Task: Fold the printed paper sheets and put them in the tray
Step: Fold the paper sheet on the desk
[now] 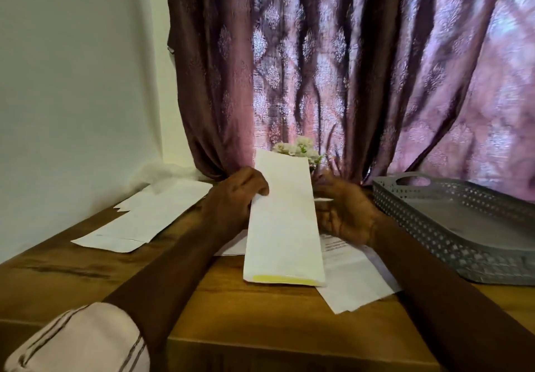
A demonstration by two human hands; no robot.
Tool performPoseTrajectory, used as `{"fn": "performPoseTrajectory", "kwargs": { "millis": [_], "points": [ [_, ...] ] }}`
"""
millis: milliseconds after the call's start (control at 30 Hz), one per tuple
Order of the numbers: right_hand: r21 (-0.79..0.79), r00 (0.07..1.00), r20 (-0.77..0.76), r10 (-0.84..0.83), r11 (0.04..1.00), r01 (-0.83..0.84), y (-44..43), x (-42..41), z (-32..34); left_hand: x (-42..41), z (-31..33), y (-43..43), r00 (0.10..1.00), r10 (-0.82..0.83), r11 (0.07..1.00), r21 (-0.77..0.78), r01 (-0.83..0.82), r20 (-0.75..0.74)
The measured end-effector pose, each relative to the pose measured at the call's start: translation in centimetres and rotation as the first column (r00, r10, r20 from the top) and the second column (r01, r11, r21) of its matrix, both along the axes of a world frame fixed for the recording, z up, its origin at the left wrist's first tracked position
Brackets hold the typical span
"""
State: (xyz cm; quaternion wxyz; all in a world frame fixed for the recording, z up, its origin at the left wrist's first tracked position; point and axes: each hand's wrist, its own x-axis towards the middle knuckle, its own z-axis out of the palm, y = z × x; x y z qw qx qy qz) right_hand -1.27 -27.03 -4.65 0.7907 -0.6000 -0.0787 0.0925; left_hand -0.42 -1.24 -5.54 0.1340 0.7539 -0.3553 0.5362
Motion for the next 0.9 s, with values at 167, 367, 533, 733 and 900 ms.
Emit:
{"fn": "performPoseTrajectory", "kwargs": {
  "millis": [167,367,533,733,900],
  "points": [
    [-0.165,0.987,0.139,-0.081,0.981,0.104,2.1,-1.3,-0.7,-1.2,-0.1,-1.5,0.93,-0.151,0.96,-0.274,0.057,-0.335],
    [0.038,0.706,0.328,-0.628,0.755,0.654,1.5,-0.1,0.1,-0.1,0.0,-1.9,0.572,-0.598,0.709,-0.703,0.052,-0.561],
    [-0.125,0.546,0.403,-0.734,0.548,0.827,1.4,0.1,-0.8,0.7,-0.9,-1.9,0.525,-0.558,0.781,-0.621,0.071,-0.642],
    [-0.141,0.213,0.925,-0.314,0.234,0.962,1.4,-0.8,-0.1,0.9,-0.9,-1.2,0.374,-0.45,0.872,-0.49,-0.014,-0.811],
    [-0.688,0.755,0.641,0.136,0.538,0.487,4.6,-1.6,-2.4,1.0,-1.5,-0.7,0.369,-0.484,0.868,-0.489,0.085,-0.794]
  ]
}}
